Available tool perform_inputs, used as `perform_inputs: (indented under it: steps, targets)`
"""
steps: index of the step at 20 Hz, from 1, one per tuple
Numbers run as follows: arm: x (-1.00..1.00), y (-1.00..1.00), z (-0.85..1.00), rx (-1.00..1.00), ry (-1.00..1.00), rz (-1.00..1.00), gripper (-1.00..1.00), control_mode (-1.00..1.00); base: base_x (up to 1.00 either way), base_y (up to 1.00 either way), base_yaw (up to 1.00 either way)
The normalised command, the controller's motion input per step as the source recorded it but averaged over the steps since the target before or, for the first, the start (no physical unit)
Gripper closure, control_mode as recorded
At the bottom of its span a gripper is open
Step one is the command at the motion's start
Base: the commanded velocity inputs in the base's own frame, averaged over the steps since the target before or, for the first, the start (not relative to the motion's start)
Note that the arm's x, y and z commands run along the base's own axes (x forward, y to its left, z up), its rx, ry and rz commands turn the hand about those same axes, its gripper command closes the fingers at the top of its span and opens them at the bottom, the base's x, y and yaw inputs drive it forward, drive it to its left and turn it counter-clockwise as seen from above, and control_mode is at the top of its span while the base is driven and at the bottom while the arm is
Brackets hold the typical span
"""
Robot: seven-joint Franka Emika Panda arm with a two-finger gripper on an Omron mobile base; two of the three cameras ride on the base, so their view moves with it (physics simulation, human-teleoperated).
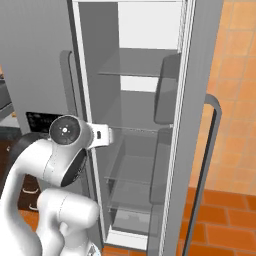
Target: Place one avocado and one chicken drumstick in each tupperware on the nearby counter, to pack two identical lunches.
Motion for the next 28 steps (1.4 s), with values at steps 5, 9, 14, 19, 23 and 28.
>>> perform_inputs:
  steps: [5, 9, 14, 19, 23, 28]
  targets:
    - [0.0, 0.0, 0.0, 0.0, 0.0, 0.0, 1.0, 1.0, -0.62, 0.91, 0.07]
    - [0.0, 0.0, 0.0, 0.0, 0.0, 0.0, 1.0, 1.0, 0.04, 1.0, 0.0]
    - [0.0, 0.0, 0.0, 0.0, 0.0, 0.0, 1.0, 1.0, 0.17, 1.0, 0.02]
    - [0.0, 0.0, 0.0, 0.0, 0.0, 0.0, 1.0, 1.0, 0.34, 1.0, 0.01]
    - [0.0, 0.0, 0.0, 0.0, 0.0, 0.0, 1.0, 1.0, 0.46, 1.0, 0.0]
    - [0.0, 0.0, 0.0, 0.0, 0.0, 0.0, 1.0, 1.0, 0.64, 1.0, 0.0]
